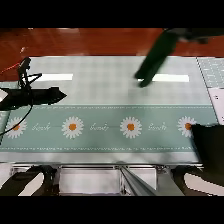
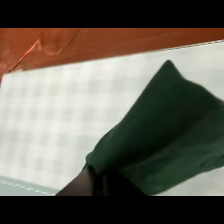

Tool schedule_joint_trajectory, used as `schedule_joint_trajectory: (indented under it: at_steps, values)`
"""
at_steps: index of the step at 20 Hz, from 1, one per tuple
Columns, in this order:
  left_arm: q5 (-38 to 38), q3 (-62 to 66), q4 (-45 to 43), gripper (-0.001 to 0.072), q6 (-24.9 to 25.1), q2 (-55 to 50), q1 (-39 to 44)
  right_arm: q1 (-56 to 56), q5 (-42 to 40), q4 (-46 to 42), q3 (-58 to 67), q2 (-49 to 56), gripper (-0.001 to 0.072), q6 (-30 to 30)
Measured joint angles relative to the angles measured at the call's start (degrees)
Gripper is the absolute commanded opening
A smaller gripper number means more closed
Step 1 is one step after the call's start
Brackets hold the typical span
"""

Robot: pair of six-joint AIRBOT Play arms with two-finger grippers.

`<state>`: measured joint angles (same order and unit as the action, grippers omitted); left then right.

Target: Fold the shirts.

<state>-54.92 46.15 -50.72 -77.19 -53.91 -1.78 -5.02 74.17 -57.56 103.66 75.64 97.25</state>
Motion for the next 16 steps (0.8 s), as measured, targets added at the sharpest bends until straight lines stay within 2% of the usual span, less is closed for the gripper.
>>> schedule_joint_trajectory:
  at_steps: [8,11,16]
  values:
    - [6.0,0.0,0.6,0.0023,0.0,0.0,0.0,-28.2,23.5,-11.7,-1.6,-14.8,0.0016,2.0]
    - [8.5,0.0,0.6,0.0023,0.3,0.0,0.0,-39.9,26.7,-16.7,-7.6,-20.5,0.0017,0.3]
    - [12.3,0.0,0.9,0.0023,0.9,0.0,0.0,-57.1,29.7,-27.5,-26.1,-31.1,0.0019,-3.2]
